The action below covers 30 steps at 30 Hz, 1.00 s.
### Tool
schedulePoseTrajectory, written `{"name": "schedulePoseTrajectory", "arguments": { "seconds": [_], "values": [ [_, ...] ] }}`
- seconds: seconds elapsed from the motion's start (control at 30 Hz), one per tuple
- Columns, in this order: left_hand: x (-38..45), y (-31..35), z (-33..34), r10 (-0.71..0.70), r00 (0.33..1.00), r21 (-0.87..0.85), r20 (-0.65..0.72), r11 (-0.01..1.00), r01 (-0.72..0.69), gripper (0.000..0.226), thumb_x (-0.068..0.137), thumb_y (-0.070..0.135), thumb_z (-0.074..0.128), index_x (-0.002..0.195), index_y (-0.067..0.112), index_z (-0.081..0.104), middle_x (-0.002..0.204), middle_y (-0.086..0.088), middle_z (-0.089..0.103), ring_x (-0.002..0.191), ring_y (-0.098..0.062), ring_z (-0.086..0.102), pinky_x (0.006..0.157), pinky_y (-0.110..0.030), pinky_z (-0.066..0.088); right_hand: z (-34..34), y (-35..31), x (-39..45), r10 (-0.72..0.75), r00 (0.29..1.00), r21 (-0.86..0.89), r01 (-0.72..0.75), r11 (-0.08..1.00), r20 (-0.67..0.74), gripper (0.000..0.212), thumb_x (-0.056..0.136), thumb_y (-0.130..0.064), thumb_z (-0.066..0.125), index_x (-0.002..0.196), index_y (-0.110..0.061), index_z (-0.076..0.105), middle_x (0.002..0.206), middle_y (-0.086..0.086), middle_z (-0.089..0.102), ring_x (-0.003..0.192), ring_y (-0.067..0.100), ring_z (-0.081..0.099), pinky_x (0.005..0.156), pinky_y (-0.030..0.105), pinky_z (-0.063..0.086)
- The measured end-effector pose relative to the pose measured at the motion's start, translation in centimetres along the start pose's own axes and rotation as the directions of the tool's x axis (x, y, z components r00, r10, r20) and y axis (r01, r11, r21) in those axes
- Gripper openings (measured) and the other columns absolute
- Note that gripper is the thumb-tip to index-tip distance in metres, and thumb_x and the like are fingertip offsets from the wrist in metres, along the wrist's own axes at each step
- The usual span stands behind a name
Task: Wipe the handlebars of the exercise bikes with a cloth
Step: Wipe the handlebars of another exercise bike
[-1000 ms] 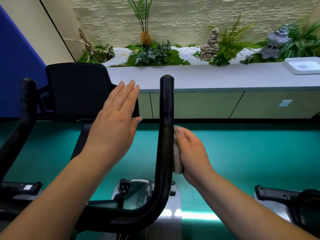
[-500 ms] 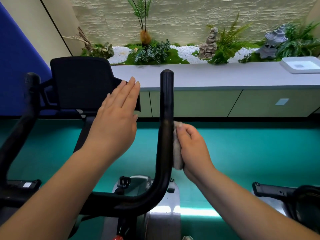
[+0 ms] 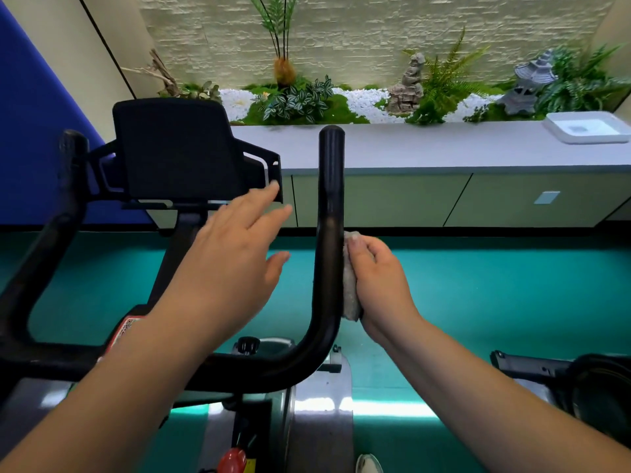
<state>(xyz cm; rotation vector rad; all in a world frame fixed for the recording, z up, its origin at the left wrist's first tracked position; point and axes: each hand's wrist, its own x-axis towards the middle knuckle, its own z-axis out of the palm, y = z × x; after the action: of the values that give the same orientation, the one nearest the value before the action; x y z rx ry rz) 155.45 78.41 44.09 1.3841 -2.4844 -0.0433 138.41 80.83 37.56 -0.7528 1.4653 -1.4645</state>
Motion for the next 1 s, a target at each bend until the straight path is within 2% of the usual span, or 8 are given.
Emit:
{"name": "schedulePoseTrajectory", "arguments": {
  "seconds": [0.1, 0.17, 0.27, 0.43, 0.6, 0.7, 0.87, 1.0],
  "values": [
    [-2.6, 0.5, 0.4, 0.031, 0.999, -0.076, -0.034, 0.997, -0.033, 0.036, 0.086, 0.035, 0.059, 0.118, 0.021, 0.065, 0.132, 0.002, 0.056, 0.118, -0.025, 0.051, 0.096, -0.051, 0.046, -0.1, 0.7, -1.4, -0.006, 1.000, -0.035, 0.005, 0.999, -0.016, 0.018, 0.097, -0.032, 0.051, 0.096, -0.016, 0.060, 0.087, 0.001, 0.066, 0.078, 0.013, 0.061, 0.081, 0.039, 0.050],
    [-4.4, 0.7, 0.8, 0.035, 0.999, -0.102, -0.003, 0.994, -0.036, 0.038, 0.084, 0.044, 0.048, 0.110, 0.025, 0.069, 0.121, 0.006, 0.062, 0.111, -0.022, 0.055, 0.091, -0.048, 0.049, -0.5, 1.8, -4.0, 0.015, 1.000, -0.058, -0.016, 0.998, -0.022, 0.016, 0.097, -0.031, 0.050, 0.095, -0.018, 0.060, 0.090, 0.002, 0.066, 0.081, 0.013, 0.062, 0.082, 0.039, 0.050],
    [-6.3, 0.9, 1.3, 0.030, 0.998, -0.145, 0.046, 0.989, -0.023, 0.042, 0.084, 0.049, 0.042, 0.108, 0.028, 0.069, 0.119, 0.009, 0.061, 0.112, -0.017, 0.053, 0.090, -0.046, 0.050, -0.7, 2.6, -6.1, 0.031, 0.999, -0.075, -0.032, 0.997, -0.010, 0.018, 0.096, -0.033, 0.049, 0.093, -0.018, 0.060, 0.091, 0.006, 0.067, 0.082, 0.015, 0.062, 0.084, 0.044, 0.050],
    [-7.9, 1.1, 1.6, 0.041, 0.994, -0.159, 0.098, 0.987, -0.025, 0.043, 0.083, 0.052, 0.040, 0.108, 0.032, 0.068, 0.119, 0.014, 0.060, 0.113, -0.015, 0.052, 0.091, -0.045, 0.049, 0.0, 1.2, -3.2, 0.004, 0.999, -0.046, -0.007, 0.999, -0.051, 0.024, 0.096, -0.038, 0.049, 0.095, -0.017, 0.060, 0.085, 0.002, 0.066, 0.078, 0.015, 0.061, 0.086, 0.048, 0.052],
    [-8.8, 0.5, 1.5, 0.050, 0.997, -0.200, 0.059, 0.979, -0.037, 0.041, 0.084, 0.052, 0.044, 0.105, 0.030, 0.070, 0.115, 0.014, 0.061, 0.109, -0.014, 0.052, 0.088, -0.042, 0.048, -0.6, 3.2, -7.4, 0.010, 0.998, -0.096, -0.015, 0.995, -0.055, 0.024, 0.097, -0.038, 0.047, 0.097, -0.016, 0.058, 0.090, 0.004, 0.065, 0.081, 0.014, 0.061, 0.082, 0.043, 0.051],
    [-9.2, 0.1, 1.5, 0.058, 0.998, -0.210, 0.030, 0.976, -0.051, 0.039, 0.083, 0.052, 0.046, 0.103, 0.030, 0.071, 0.109, 0.014, 0.062, 0.105, -0.014, 0.054, 0.085, -0.045, 0.049, -0.7, 3.8, -9.5, 0.035, 0.999, -0.098, -0.037, 0.995, -0.024, 0.021, 0.098, -0.036, 0.046, 0.097, -0.019, 0.059, 0.094, 0.007, 0.066, 0.087, 0.018, 0.063, 0.086, 0.047, 0.050],
    [-9.5, -1.1, 1.1, 0.076, 0.997, -0.173, -0.001, 0.982, -0.075, 0.039, 0.082, 0.053, 0.048, 0.103, 0.030, 0.071, 0.105, 0.014, 0.062, 0.102, -0.015, 0.054, 0.083, -0.045, 0.048, 0.0, 2.0, -6.2, -0.022, 0.993, -0.070, 0.014, 0.997, -0.116, 0.023, 0.098, -0.034, 0.046, 0.098, -0.016, 0.060, 0.090, 0.001, 0.065, 0.080, 0.011, 0.061, 0.085, 0.041, 0.051],
    [-10.1, -2.4, 0.8, 0.040, 0.998, -0.145, -0.040, 0.988, -0.045, 0.033, 0.082, 0.051, 0.059, 0.102, 0.028, 0.072, 0.104, 0.012, 0.064, 0.101, -0.015, 0.054, 0.084, -0.043, 0.048, 0.1, 3.6, -8.6, 0.000, 0.994, -0.089, -0.009, 0.996, -0.107, 0.028, 0.099, -0.035, 0.042, 0.098, -0.012, 0.058, 0.088, 0.003, 0.062, 0.077, 0.010, 0.059, 0.077, 0.034, 0.049]
  ]
}}
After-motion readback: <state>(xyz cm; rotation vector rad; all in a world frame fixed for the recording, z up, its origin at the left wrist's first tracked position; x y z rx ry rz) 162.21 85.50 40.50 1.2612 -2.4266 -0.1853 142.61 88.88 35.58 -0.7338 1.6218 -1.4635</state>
